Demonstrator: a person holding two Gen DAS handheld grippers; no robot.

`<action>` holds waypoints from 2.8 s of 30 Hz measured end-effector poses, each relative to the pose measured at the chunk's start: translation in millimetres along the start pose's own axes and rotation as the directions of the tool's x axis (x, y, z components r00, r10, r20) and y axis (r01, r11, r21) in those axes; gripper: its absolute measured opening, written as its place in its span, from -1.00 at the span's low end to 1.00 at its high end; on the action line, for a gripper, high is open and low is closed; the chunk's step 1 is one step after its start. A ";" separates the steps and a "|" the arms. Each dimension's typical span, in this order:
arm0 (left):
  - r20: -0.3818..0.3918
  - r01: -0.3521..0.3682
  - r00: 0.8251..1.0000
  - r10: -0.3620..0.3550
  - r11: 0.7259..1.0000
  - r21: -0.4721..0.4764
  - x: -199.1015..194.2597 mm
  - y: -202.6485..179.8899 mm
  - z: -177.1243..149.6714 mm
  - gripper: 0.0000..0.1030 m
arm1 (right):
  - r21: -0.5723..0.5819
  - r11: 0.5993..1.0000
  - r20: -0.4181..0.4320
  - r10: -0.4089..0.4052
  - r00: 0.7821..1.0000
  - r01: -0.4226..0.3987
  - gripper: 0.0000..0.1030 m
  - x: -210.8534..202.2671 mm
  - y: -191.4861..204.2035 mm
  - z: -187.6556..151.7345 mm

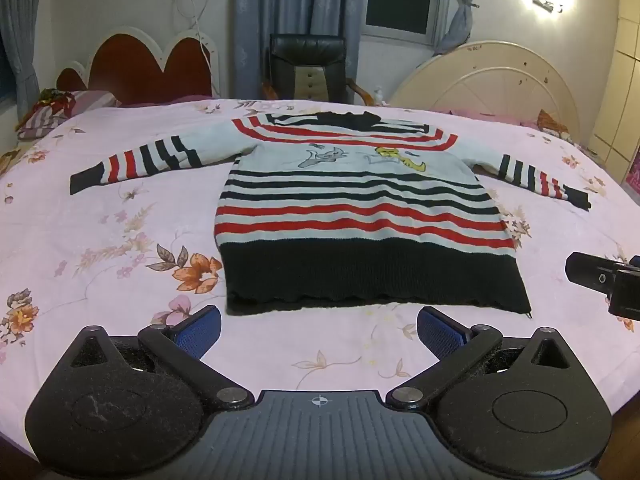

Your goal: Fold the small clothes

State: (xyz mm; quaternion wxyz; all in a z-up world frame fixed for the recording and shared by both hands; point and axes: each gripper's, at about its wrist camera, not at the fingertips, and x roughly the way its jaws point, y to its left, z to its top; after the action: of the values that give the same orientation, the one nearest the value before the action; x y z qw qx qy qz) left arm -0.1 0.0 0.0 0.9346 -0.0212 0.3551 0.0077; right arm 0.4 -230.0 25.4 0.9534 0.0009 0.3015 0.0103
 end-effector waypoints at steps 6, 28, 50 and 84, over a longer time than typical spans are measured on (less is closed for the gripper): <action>-0.005 -0.001 1.000 0.001 1.000 -0.001 0.6 0.2 0.2 1.00 | 0.000 1.000 0.000 0.000 1.000 0.000 0.99 -0.2 0.2 0.3; 0.004 -0.004 1.000 0.004 1.000 0.004 -3.0 0.1 4.7 1.00 | 0.002 1.000 -0.003 0.002 1.000 -0.002 0.99 -0.9 0.3 0.8; 0.078 -0.038 0.996 0.032 0.996 0.077 46.5 -20.9 71.7 1.00 | 0.111 0.991 0.037 -0.083 0.996 0.078 0.99 23.4 -67.5 38.1; -0.121 -0.040 0.992 0.030 0.995 -0.087 318.0 -107.2 188.8 1.00 | 0.807 0.588 0.019 -0.123 0.992 0.058 -0.21 295.0 -391.0 54.9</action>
State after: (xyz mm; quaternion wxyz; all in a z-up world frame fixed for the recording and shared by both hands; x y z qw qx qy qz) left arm 366.1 -98.8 -66.5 0.9095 -0.0571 0.4100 0.0387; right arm 280.7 -614.8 -102.5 0.8598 0.4160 0.2385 -0.1755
